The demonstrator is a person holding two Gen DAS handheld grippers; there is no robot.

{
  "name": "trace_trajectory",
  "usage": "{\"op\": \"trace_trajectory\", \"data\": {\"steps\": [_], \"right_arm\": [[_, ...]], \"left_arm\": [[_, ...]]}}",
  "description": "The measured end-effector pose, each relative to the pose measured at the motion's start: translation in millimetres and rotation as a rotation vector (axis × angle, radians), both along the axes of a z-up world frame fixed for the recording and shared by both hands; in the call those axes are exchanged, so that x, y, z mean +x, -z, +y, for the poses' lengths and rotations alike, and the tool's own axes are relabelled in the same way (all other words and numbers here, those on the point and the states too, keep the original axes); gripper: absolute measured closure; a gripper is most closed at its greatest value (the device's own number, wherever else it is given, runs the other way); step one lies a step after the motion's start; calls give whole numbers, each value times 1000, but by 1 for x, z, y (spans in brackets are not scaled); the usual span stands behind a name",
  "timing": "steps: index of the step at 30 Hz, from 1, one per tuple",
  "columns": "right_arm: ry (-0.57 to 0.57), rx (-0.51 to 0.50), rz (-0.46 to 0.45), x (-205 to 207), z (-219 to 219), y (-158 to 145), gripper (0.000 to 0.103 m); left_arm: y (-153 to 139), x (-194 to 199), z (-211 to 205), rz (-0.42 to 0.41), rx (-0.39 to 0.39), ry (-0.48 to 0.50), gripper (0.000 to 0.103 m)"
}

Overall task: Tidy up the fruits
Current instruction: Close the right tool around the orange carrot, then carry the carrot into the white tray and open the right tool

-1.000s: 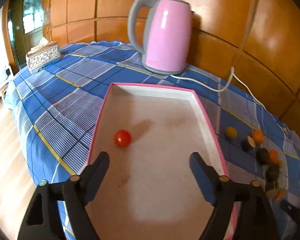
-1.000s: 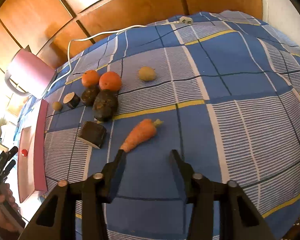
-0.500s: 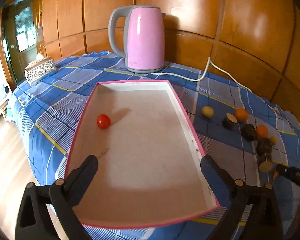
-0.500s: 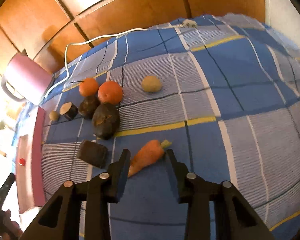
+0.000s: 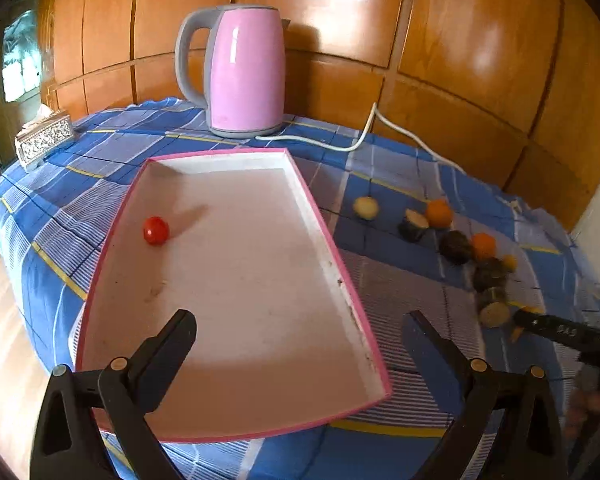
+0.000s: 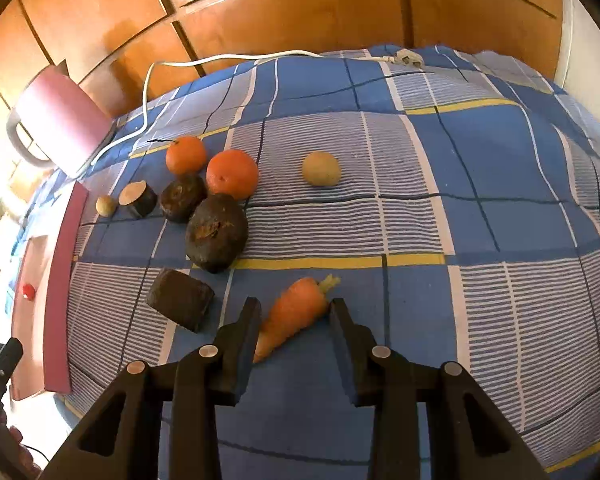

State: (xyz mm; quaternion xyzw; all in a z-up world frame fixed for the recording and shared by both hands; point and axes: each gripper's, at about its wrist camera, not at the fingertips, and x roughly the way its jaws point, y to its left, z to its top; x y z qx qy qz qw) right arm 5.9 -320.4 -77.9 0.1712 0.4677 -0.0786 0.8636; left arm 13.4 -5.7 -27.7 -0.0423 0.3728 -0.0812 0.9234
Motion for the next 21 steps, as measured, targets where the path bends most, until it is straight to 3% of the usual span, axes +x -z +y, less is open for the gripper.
{"op": "trace_trajectory", "data": {"steps": [4,9,14,17,21], "right_arm": [[-12,-23,-16,-1,3,0,68],[-20,-51,-28,-5,4,-3,72],[-25,-85,-48,-14,0,-14,75],[-31,-118,-50,-17,-1,-18,75],[-47,-79,-86,-22,-1,-32,75]], "left_arm": [[-5,-6,-5,-42,46,-6,0],[0,-3,-2,18,57,-8,0],[0,-3,3,6,82,-43,0],[-1,-3,9,-1,68,-54,0],[0,2,19,21,38,-66,0]]}}
